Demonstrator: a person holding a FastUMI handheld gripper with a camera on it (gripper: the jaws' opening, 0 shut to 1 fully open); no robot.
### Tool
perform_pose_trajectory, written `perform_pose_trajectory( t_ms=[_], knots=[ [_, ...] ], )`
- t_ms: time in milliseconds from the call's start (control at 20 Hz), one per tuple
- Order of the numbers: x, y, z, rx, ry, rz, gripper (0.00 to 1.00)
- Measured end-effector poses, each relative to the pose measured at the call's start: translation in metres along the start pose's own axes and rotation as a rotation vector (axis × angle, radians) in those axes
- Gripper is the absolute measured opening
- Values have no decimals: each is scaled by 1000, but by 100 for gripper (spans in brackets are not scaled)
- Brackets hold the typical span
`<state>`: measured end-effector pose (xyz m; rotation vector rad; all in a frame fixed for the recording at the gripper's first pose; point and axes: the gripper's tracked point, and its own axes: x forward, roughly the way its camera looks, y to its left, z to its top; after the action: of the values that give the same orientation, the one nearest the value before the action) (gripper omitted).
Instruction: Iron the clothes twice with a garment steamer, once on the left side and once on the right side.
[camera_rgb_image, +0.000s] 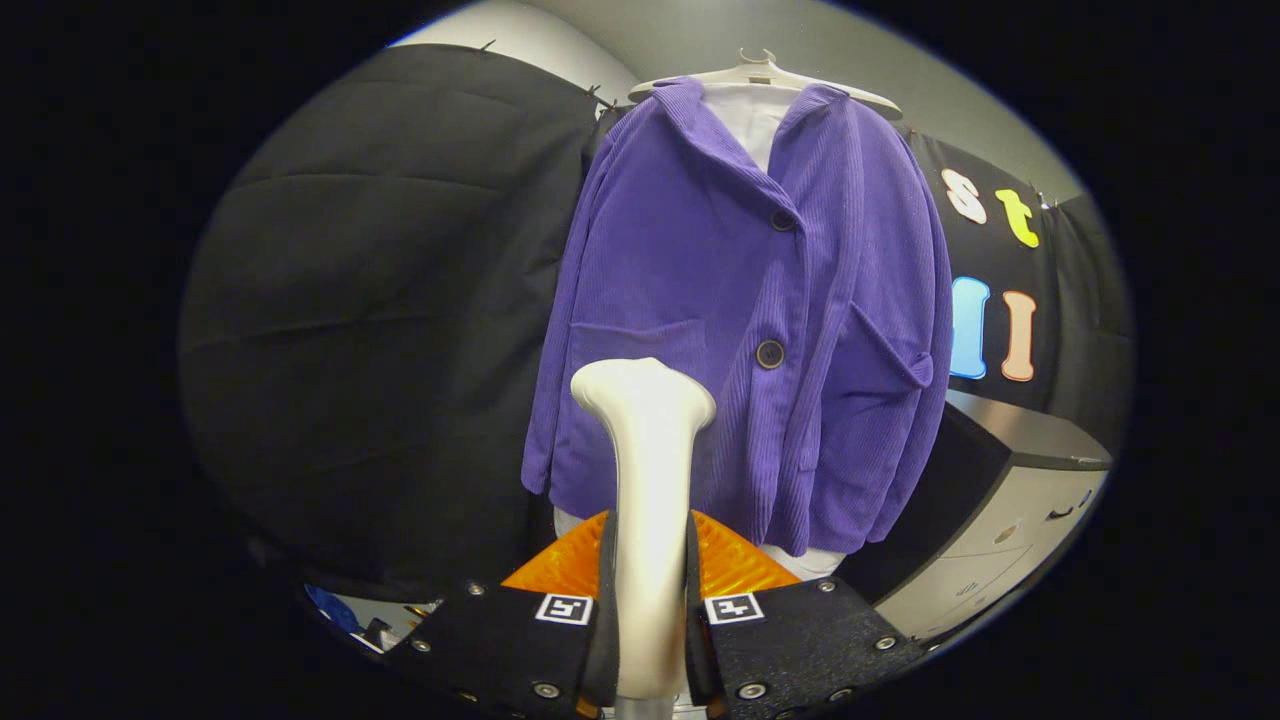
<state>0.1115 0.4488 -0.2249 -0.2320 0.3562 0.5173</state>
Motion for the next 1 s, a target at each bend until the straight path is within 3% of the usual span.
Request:
perform_pose_trajectory(
  t_ms=[500, 1000],
  knots=[
    [3, 15, -49, -5, 69, 16, 27],
    [-5, 14, -106, 38, 250, 49, 27]
  ],
)
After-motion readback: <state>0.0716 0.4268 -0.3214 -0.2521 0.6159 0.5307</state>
